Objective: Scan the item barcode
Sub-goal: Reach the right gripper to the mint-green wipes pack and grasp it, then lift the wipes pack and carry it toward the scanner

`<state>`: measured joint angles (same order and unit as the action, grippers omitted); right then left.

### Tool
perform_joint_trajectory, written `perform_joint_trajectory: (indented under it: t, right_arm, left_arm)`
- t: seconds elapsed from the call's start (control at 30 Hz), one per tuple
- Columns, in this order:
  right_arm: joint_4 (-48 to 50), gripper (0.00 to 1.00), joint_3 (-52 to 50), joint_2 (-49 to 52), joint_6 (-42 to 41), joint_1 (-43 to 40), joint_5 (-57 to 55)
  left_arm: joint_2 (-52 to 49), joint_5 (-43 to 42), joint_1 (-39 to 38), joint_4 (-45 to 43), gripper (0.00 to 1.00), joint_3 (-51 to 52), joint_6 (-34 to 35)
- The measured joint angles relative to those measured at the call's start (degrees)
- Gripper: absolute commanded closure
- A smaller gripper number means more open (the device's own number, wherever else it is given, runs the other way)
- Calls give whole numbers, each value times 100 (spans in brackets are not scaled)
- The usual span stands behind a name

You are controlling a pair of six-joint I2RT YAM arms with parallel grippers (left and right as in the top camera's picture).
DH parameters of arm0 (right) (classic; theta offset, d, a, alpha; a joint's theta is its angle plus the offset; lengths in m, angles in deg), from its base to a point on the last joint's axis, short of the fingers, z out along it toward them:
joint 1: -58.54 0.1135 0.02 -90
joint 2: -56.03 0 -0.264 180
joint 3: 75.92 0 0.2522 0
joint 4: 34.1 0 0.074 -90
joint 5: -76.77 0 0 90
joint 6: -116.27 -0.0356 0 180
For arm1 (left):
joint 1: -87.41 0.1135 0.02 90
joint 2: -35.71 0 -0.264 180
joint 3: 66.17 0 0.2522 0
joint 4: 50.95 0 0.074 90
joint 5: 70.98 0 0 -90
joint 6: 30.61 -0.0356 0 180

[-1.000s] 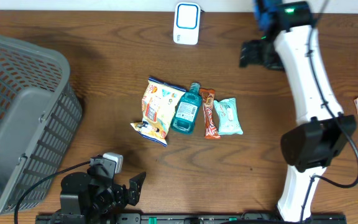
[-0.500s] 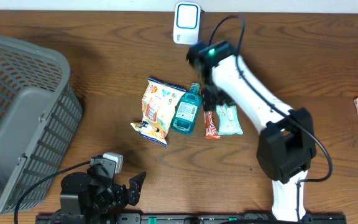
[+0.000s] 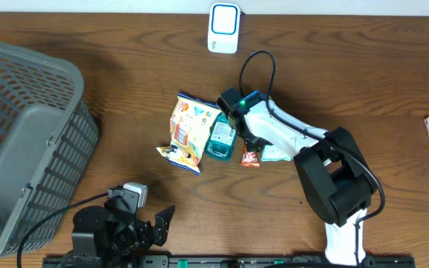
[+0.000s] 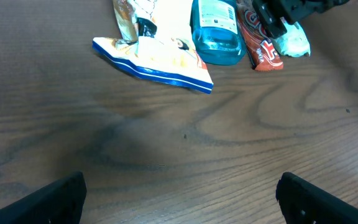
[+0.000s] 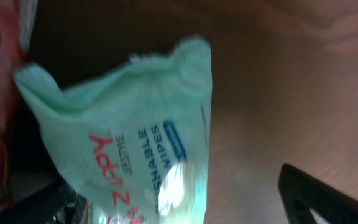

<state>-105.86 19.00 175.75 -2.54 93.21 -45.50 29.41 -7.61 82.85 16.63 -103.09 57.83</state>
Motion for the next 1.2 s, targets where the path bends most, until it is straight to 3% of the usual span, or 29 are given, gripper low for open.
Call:
perform_joint_trajectory:
  t: [0.13,0.57,0.73,0.8,0.9,1.1,1.2]
  right_arm:
    - [457,29,-144,-20,326,-4,-236]
    - [385,33,-634,-245,422,-37,-129]
    - [396,66,-859,-304,170,-37,4]
    - [404,74,-938,-302,155,-37,35]
    - [426,99,-1019,-299,133,-42,105]
    - [415,99,-981,-332,645,-146,315]
    - [92,99,-684,-339,1158,-426,973]
  left_arm:
    - [0,0,0,0,2,0,0]
    - [0,0,0,0,2,0,0]
    - [0,0,0,2,2,0,0]
    - [0,0,0,0,2,0,0]
    - [0,0,0,0,2,0,0]
    - [0,0,0,0,2,0,0]
    - [0,0,0,0,2,0,0]
